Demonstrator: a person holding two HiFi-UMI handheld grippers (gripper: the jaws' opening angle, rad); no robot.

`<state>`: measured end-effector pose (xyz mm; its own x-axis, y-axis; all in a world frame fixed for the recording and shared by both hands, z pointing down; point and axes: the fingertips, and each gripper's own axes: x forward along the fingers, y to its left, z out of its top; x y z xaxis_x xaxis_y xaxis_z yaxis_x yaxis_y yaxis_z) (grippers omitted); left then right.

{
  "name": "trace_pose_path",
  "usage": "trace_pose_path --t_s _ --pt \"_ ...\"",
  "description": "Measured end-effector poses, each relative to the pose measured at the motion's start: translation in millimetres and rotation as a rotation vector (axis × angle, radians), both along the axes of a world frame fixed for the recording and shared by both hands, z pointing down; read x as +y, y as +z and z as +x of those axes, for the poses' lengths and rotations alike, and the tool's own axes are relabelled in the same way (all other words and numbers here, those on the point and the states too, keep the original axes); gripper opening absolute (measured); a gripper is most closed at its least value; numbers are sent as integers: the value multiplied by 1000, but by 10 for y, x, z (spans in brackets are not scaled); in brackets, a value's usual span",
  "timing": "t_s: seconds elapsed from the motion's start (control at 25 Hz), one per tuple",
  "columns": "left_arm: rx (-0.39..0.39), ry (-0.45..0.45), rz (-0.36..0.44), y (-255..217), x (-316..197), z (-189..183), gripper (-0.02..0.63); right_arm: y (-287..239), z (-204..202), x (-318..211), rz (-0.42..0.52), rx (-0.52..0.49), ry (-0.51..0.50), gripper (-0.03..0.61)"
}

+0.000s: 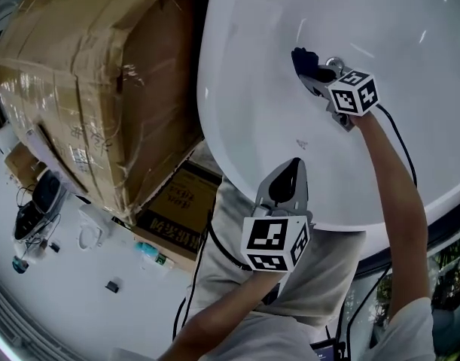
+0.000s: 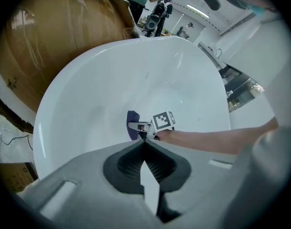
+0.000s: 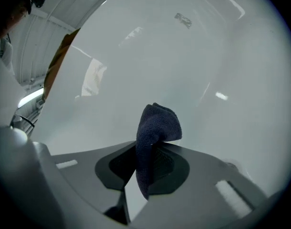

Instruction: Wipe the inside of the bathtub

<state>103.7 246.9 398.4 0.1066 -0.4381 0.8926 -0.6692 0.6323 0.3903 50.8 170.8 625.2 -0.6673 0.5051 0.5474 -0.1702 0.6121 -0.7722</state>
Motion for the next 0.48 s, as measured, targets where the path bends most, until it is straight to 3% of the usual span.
trace_pose_path --t_s 0.24,0.48 --pt "27 -38 1 95 125 58 -5 521 170 14 82 102 -75 49" --pt "31 -41 -9 206 262 95 -4 953 377 84 127 218 -81 49"
